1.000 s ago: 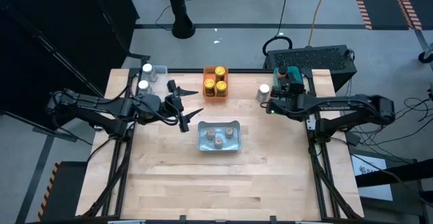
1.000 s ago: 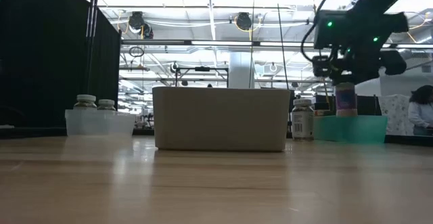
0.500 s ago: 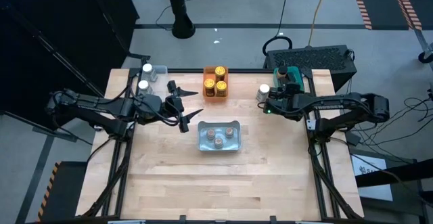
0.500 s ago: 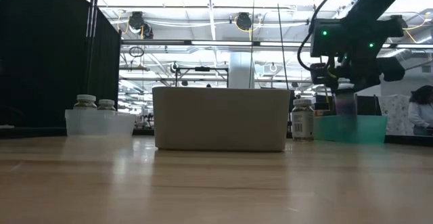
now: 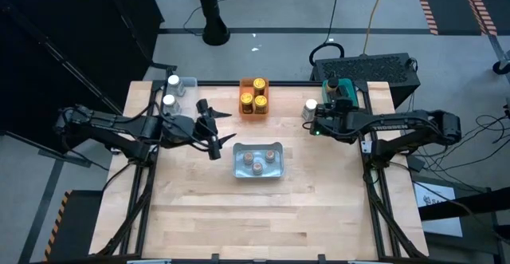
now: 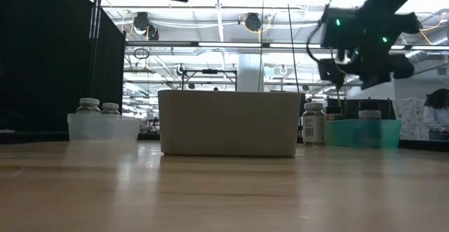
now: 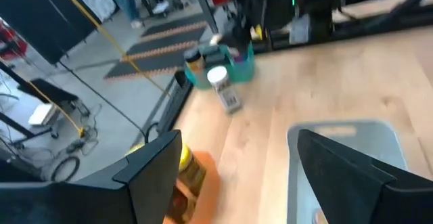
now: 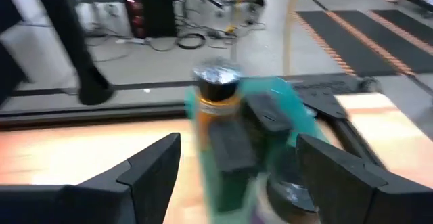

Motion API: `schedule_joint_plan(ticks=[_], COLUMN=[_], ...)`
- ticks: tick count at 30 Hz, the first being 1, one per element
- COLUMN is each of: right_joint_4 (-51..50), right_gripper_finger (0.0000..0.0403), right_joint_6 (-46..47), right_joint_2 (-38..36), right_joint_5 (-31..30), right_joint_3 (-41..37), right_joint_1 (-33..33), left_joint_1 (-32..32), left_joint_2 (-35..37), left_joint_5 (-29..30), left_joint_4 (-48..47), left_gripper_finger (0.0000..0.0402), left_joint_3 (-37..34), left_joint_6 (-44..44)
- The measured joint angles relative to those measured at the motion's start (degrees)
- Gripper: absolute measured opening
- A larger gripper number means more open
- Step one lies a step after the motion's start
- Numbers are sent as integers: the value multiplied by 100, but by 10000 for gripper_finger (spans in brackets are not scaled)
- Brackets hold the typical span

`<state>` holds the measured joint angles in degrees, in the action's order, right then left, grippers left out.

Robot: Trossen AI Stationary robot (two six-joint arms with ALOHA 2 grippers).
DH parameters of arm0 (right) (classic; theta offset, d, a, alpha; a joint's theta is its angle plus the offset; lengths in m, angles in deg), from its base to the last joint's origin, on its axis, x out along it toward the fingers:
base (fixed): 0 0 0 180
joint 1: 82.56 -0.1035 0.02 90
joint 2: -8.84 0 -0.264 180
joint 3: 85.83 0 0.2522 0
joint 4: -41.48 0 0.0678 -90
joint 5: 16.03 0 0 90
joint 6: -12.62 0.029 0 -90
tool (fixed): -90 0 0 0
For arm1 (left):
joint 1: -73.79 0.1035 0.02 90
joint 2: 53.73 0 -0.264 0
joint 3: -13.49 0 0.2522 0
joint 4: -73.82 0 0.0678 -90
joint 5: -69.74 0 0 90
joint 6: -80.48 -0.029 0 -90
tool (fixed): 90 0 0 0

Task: Sort spices by type
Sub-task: Put the white seasoning bottle into the transparent bin

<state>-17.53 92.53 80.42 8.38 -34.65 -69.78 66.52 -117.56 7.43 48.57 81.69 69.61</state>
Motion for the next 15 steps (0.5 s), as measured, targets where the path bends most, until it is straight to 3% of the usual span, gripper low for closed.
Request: schedule_joint_plan(ticks=[4, 7, 11, 15], right_joint_4=[534, 1210, 1810, 1271], right_gripper_finger=[275, 275, 275, 275], right_joint_6=[-836, -2148, -3822, -4298], right_joint_2=[-48, -48, -19, 70], right_joint_5=[32, 503, 1747, 3156], right_joint_3=[333, 807, 1570, 2450], right_joint_1=[-186, -166, 184, 811], left_joint_1=[0, 0, 0, 0], left_joint_2=[25, 26, 83, 278], left_joint_5=[5, 10, 239, 504], left_joint_4=[-459, -822, -1330, -1970], left_gripper_finger=[301, 301, 301, 301], left_joint_3=[0, 0, 0, 0], left_joint_6=[161, 309, 635, 1071])
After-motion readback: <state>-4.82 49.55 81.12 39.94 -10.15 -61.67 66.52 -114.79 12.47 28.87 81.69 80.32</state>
